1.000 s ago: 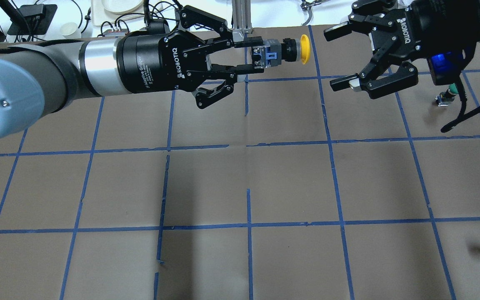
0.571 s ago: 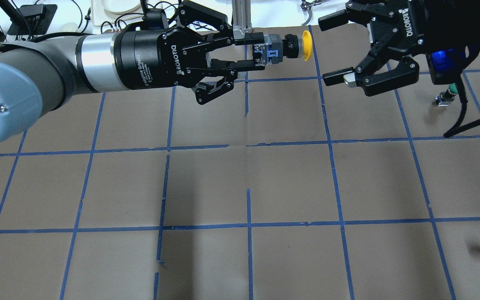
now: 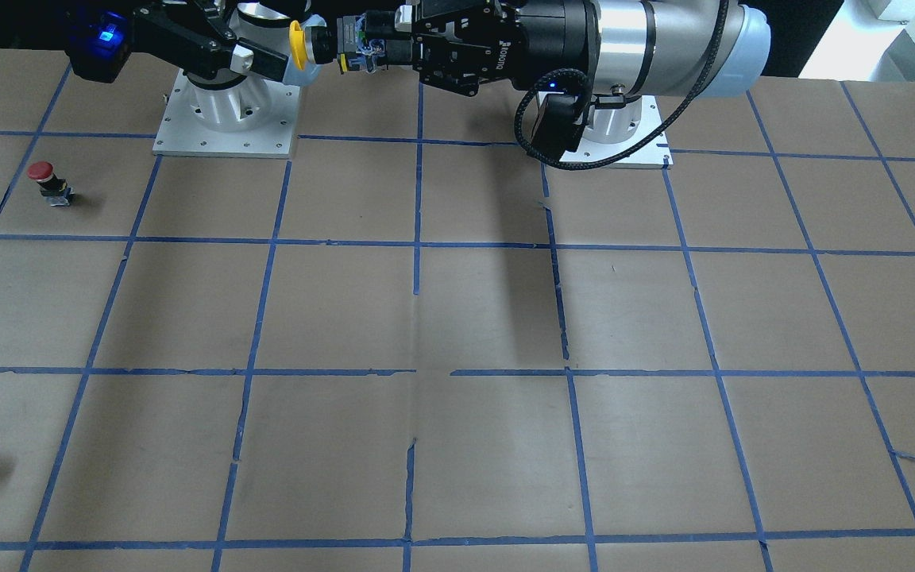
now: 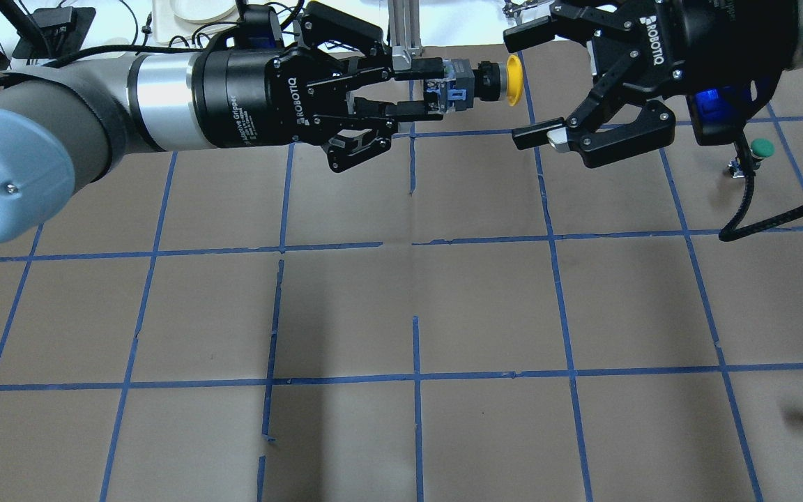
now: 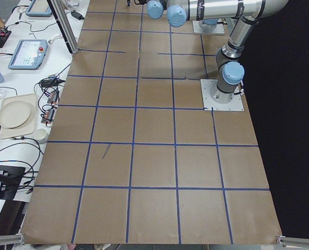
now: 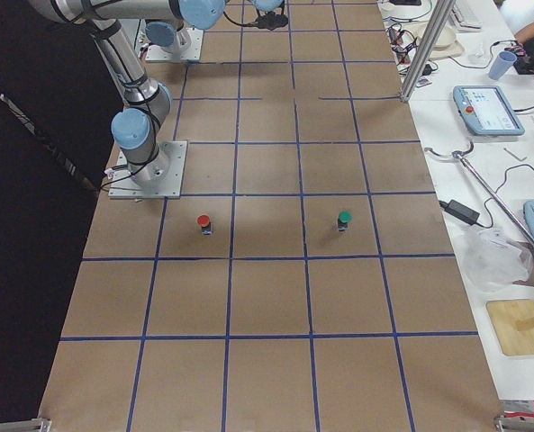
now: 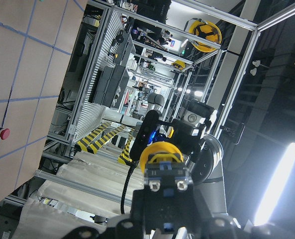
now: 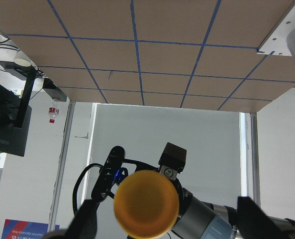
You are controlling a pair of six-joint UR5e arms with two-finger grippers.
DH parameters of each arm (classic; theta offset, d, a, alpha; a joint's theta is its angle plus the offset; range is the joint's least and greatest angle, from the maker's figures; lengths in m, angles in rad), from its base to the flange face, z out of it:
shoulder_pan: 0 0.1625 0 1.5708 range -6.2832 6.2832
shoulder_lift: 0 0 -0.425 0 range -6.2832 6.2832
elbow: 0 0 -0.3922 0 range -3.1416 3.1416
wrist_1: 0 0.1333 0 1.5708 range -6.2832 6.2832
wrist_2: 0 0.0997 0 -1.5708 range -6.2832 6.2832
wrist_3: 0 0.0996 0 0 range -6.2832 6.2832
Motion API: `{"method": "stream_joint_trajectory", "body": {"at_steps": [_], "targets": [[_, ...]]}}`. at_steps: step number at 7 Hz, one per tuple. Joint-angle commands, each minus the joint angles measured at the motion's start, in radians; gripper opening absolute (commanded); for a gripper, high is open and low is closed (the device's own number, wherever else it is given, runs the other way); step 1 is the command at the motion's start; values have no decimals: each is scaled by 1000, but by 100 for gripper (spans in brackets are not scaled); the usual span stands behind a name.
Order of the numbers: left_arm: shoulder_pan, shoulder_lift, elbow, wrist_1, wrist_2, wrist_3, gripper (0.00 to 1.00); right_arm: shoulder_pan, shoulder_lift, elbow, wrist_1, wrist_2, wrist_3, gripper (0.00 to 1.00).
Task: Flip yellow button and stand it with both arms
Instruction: 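Close the right gripper on the yellow cap held by the left gripper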
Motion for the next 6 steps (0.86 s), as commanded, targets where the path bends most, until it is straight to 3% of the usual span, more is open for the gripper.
{"method": "stream_joint_trajectory", "body": {"at_steps": [1,2,4,6], "targets": [[-1,-1,-2,4,1,24,2,3,8,2,4,-3,2,100],[-1,-1,-3,4,-1,24,2,3,13,3,4,-4,4,99],[-1,-1,-3,5,-4,24,2,3,13,3,3,-3,4,86],[-1,-1,-3,5,-6,24,2,2,11,3,0,0,4,43]]}}
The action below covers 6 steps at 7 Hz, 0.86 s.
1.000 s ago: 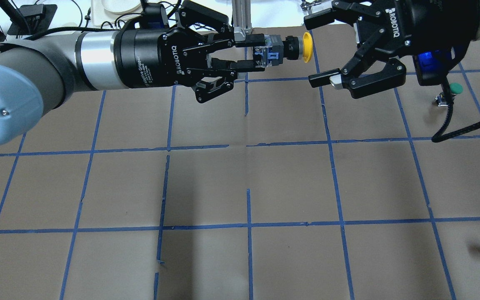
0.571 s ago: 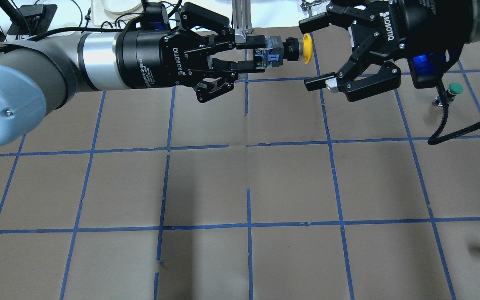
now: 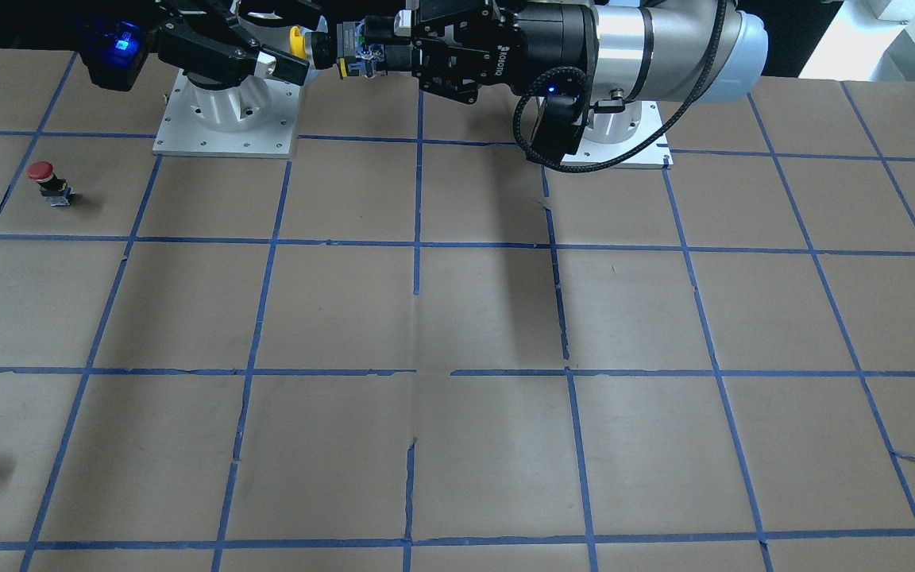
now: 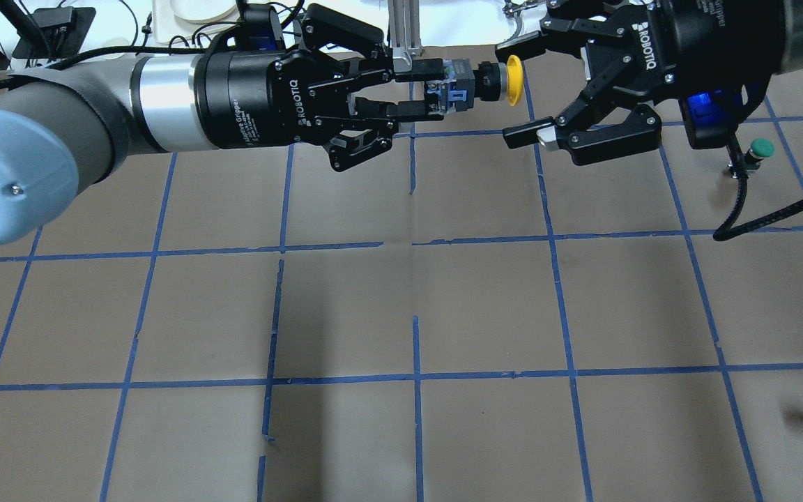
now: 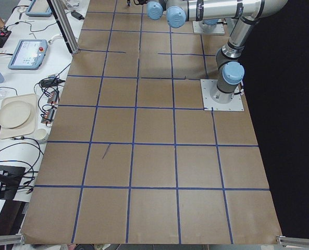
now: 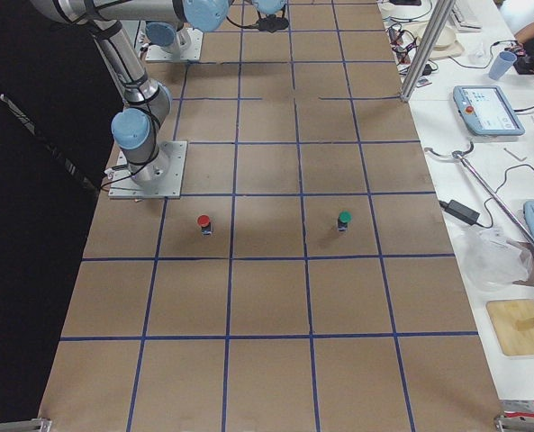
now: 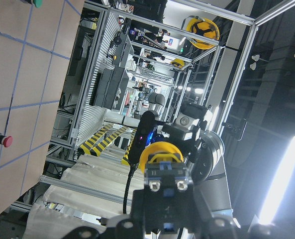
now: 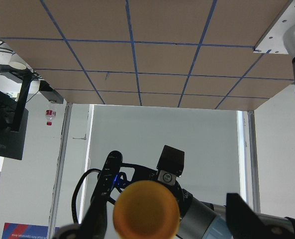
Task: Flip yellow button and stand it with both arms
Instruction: 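Close the right gripper on the yellow cap held by the left gripper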
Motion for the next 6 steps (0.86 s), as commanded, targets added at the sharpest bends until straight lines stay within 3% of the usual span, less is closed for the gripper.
{"method": "stream_joint_trajectory", "body": {"at_steps": [1,2,3,4,5,6], "targets": [[0,0,0,1,-1,0,3,-1,0,0,-3,1,-3,25],[0,0,0,1,-1,0,4,-1,-1,0,-3,3,-3,15],[0,0,1,1,2,-1,8,-6,0,-1,-3,4,-3,10],[0,0,1,-1,5,-1,20,-7,0,-1,0,28,-2,8],[2,0,1,1,8,0,55,-7,0,-1,-2,30,-2,8],[2,3,0,1,5,-3,98,-7,0,-1,0,30,-2,7]]}}
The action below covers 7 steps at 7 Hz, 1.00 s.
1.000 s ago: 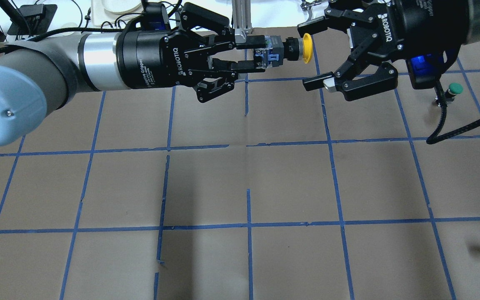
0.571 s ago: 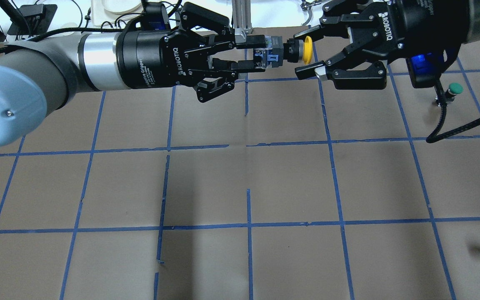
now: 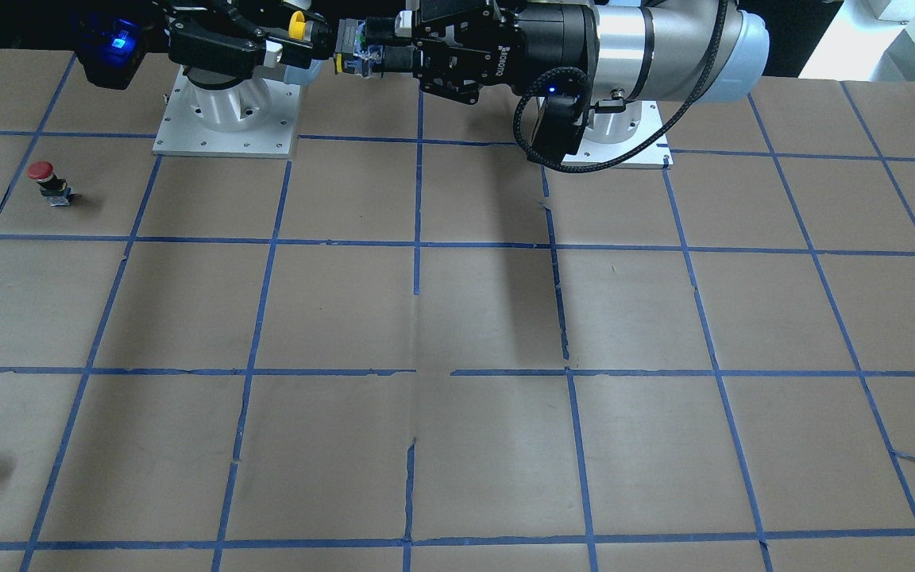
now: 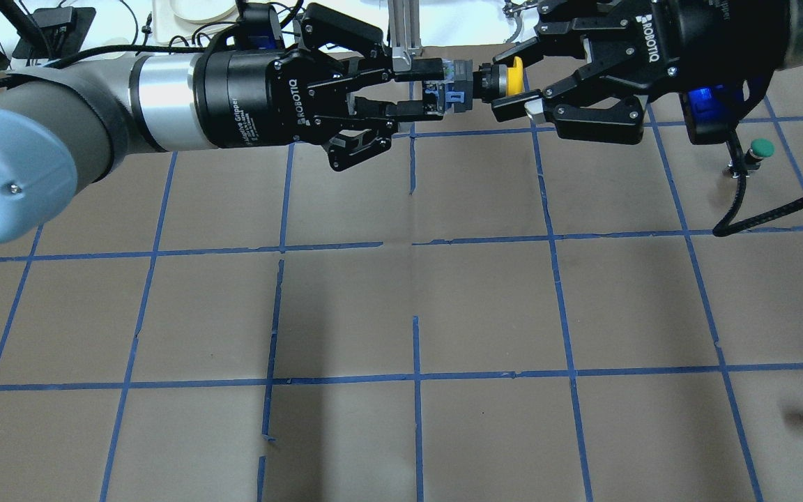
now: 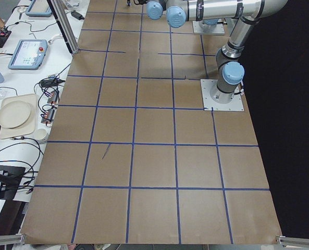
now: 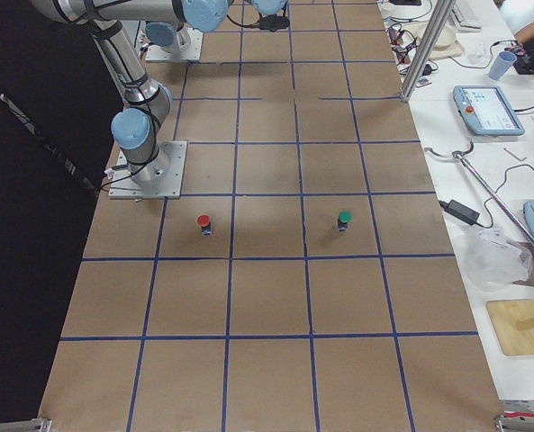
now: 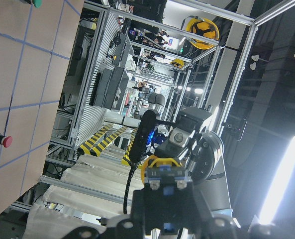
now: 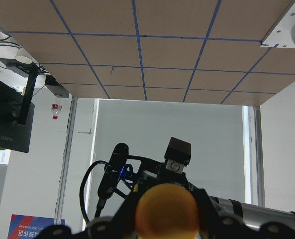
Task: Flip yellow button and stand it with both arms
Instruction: 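Open the left gripper and carry the switch away with the right gripper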
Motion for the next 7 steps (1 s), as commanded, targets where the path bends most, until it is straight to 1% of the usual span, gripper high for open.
{"method": "stream_joint_trajectory", "body": {"at_steps": [1,3,4,5,6,7], "targets": [[1,1,-1,1,-3,-5,100,-3,0,-1,1,3,0,7],[5,2,4,1,9,-31,100,-9,5,-4,-5,-12,0,7],[7,-2,7,11,67,-22,100,-31,8,-7,-34,-82,-15,7],[10,-4,7,87,69,-23,100,-46,8,-9,-110,-179,-39,7],[14,-4,8,153,69,-23,100,-48,8,-7,-127,-315,-173,7],[11,-5,8,221,60,-20,100,-48,8,0,-117,-494,-381,6]]}}
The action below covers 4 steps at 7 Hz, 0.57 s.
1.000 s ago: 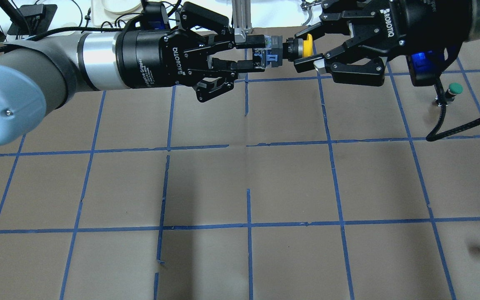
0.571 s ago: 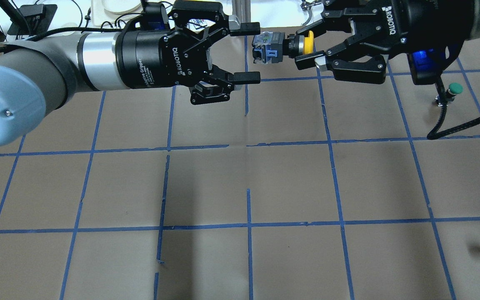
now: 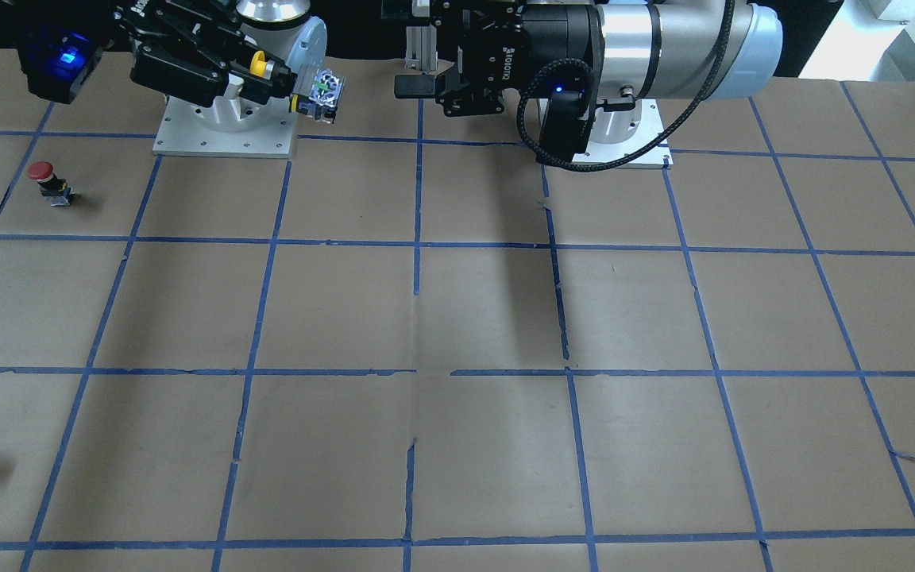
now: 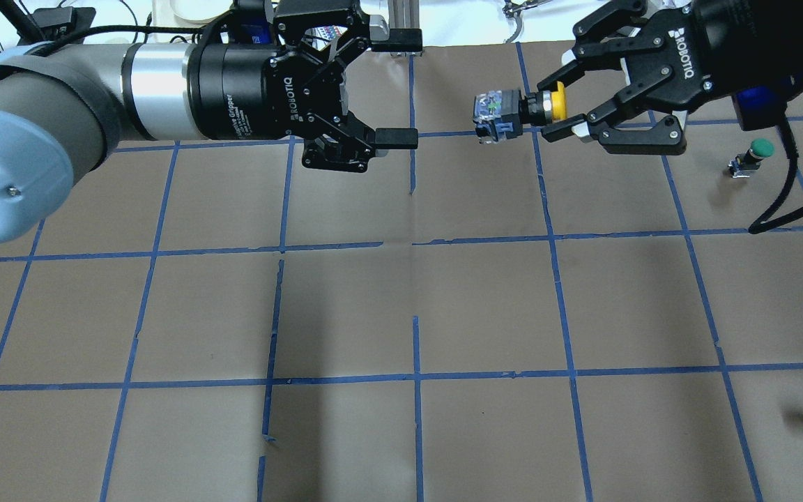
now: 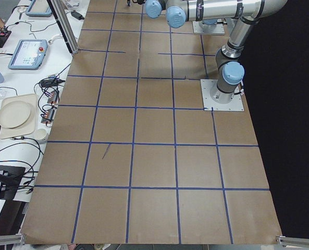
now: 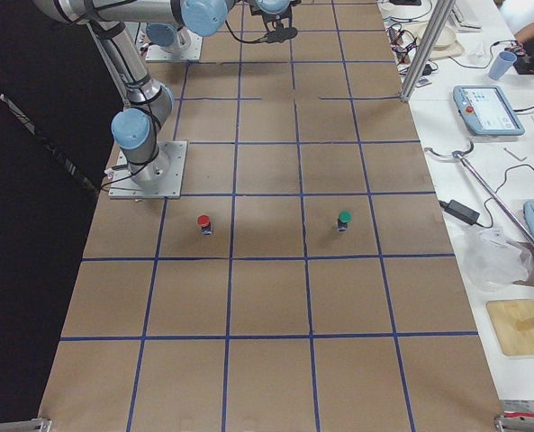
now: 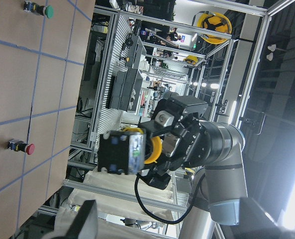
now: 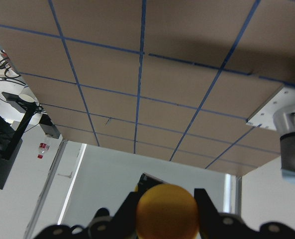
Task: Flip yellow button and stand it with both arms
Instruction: 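Open the left gripper and carry the switch away with the right gripper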
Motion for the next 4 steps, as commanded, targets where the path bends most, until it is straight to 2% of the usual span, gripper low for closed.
{"method": "stream_joint_trajectory", "body": {"at_steps": [1,3,4], "targets": [[-3,-1,2,149,-8,2,100,-4,0,8,-7,-351,-332,6],[-6,-3,11,232,-7,-1,100,-9,12,9,-29,-609,-668,5],[-3,-3,8,283,-8,-13,100,-44,29,11,-80,-737,-790,5]]}}
